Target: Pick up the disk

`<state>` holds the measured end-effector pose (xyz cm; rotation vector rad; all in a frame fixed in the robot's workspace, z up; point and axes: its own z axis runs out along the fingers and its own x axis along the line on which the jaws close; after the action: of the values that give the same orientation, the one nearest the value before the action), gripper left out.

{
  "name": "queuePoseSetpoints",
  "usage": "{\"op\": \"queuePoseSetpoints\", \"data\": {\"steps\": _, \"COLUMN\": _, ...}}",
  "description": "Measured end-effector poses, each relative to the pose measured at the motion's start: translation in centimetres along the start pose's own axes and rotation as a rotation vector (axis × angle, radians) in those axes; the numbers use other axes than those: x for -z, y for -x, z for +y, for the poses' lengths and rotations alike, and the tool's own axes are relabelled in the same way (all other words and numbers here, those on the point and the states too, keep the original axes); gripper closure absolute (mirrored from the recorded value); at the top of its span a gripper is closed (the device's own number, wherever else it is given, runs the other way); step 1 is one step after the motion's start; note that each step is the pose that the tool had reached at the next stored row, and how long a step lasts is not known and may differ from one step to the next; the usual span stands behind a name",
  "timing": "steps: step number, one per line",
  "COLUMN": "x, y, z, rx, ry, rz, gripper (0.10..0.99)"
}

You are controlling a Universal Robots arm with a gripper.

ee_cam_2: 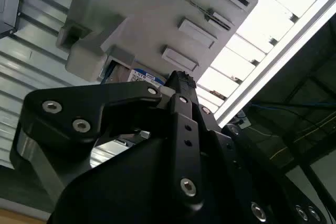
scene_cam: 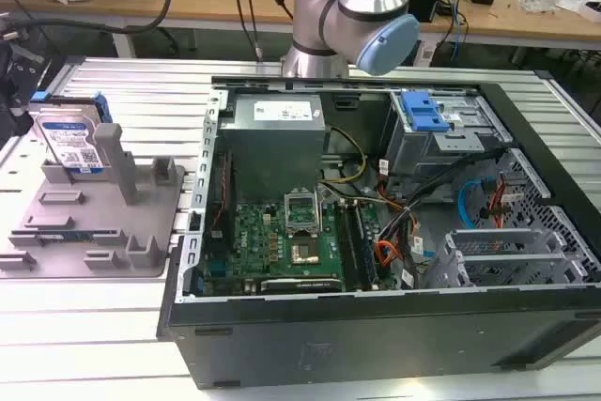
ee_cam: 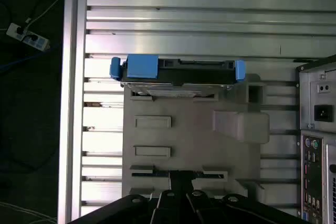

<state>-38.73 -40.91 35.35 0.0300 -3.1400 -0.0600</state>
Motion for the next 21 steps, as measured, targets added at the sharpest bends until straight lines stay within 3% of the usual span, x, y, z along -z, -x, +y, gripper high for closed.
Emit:
{"op": "queuePoseSetpoints", "data": {"steps": 11, "x": 0.0, "y": 0.0, "z": 0.0, "rx": 0.008, "ry": 0.0, "rz": 0.0003, "gripper": 0.98}}
{"op": "queuePoseSetpoints", "data": {"steps": 15, "x": -0.01, "y": 0.0, "z": 0.0, "rx": 0.13, "ry": 0.0, "rz": 0.0048, "gripper": 0.98}}
{"op": "queuePoseSetpoints", "data": {"steps": 18, "x": -0.01, "y": 0.0, "z": 0.0, "rx": 0.187, "ry": 0.0, "rz": 0.0071, "gripper": 0.98}}
{"op": "queuePoseSetpoints", "data": {"steps": 21, "x": -0.02, "y": 0.0, "z": 0.0, "rx": 0.302, "ry": 0.0, "rz": 0.0115, "gripper": 0.98}}
